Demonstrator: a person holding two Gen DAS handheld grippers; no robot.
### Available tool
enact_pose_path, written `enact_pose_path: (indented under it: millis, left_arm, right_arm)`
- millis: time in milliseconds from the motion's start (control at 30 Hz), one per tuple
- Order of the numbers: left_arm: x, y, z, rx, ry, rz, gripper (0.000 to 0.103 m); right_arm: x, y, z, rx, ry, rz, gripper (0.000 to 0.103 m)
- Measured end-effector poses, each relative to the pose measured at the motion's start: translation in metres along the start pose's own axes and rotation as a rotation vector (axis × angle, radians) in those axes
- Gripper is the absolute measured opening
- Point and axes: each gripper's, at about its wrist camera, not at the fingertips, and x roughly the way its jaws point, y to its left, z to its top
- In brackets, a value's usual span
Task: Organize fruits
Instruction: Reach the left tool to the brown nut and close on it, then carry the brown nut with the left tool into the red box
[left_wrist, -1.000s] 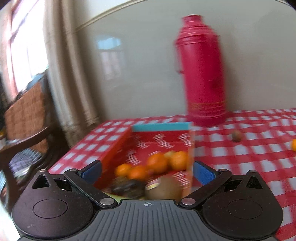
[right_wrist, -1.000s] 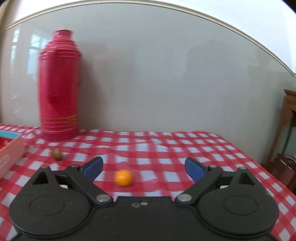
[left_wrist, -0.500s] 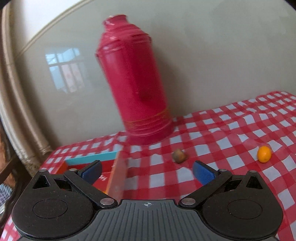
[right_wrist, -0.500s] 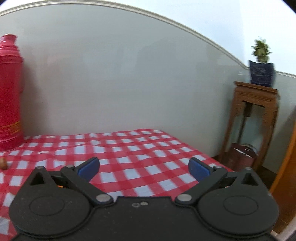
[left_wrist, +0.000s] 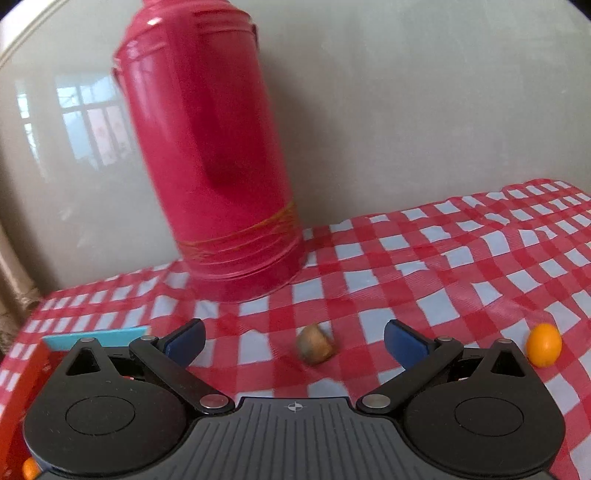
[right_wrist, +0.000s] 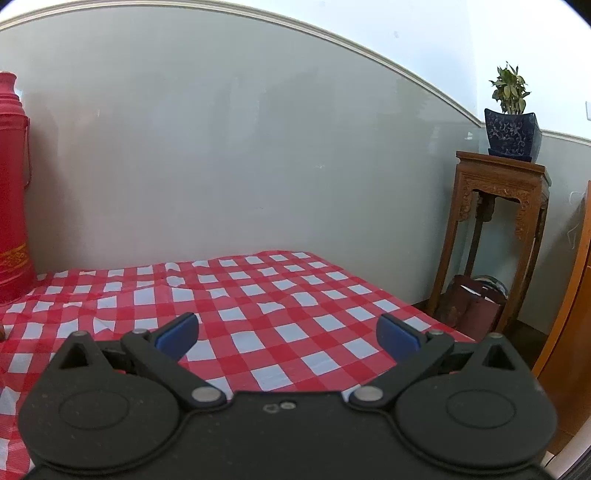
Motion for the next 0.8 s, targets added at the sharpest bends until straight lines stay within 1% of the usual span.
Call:
enact_pose_path:
  millis: [33,67,100,133,167,300,333,367,433,500,533,567,600,800]
  left_arm:
    - [0.005,-0.001,0.001,0.0,0.003,-0.008,0.103]
    - [0.01,-0.002,0.003,-0.002,0.007,-0.015,0.099]
    - [0.014,-0.002,0.003,-0.004,0.011,-0.02,0.094]
    - [0.02,-0.002,0.005,-0.007,0.026,-0.035,0.084]
    - [0.025,-0.001,0.006,-0.018,0.043,-0.05,0.079]
    - [0.042,0.005,0.004,-0.068,0.078,-0.085,0.071]
    - [0.045,0.006,0.003,-0.07,0.086,-0.096,0.062]
    - [0.048,0.005,0.002,-0.071,0.102,-0.106,0.051]
    - [0.055,0.006,0.0,-0.083,0.133,-0.127,0.042]
    - [0.06,0.006,-0.003,-0.093,0.144,-0.138,0.041]
    - [0.06,0.005,-0.004,-0.092,0.143,-0.144,0.039]
    - [0.06,0.004,-0.004,-0.087,0.141,-0.141,0.033]
    - [0.062,0.002,-0.004,-0.083,0.143,-0.137,0.03]
    - [0.058,0.002,-0.006,-0.082,0.144,-0.134,0.03]
  right_arm:
    - [0.001,-0.001,0.001,0.006,0.003,0.002,0.097]
    - [0.001,-0.002,0.001,0.012,0.004,0.005,0.097]
    - [0.001,-0.003,0.001,0.017,0.004,0.007,0.097]
    - [0.001,-0.003,0.002,0.02,0.005,0.007,0.097]
    - [0.001,-0.003,0.002,0.02,0.005,0.006,0.097]
    - [0.002,-0.005,0.002,0.024,0.007,0.014,0.097]
    - [0.002,-0.005,0.002,0.024,0.006,0.018,0.097]
    - [0.002,-0.005,0.002,0.023,0.005,0.019,0.097]
    - [0.003,-0.004,0.002,0.021,0.006,0.024,0.097]
    - [0.002,-0.004,0.002,0.024,0.006,0.029,0.097]
    - [0.002,-0.003,0.002,0.026,0.003,0.033,0.097]
    - [0.001,-0.003,0.002,0.025,0.001,0.036,0.097]
    - [0.001,-0.003,0.003,0.023,-0.001,0.036,0.097]
    - [0.0,-0.001,0.003,0.021,-0.002,0.04,0.097]
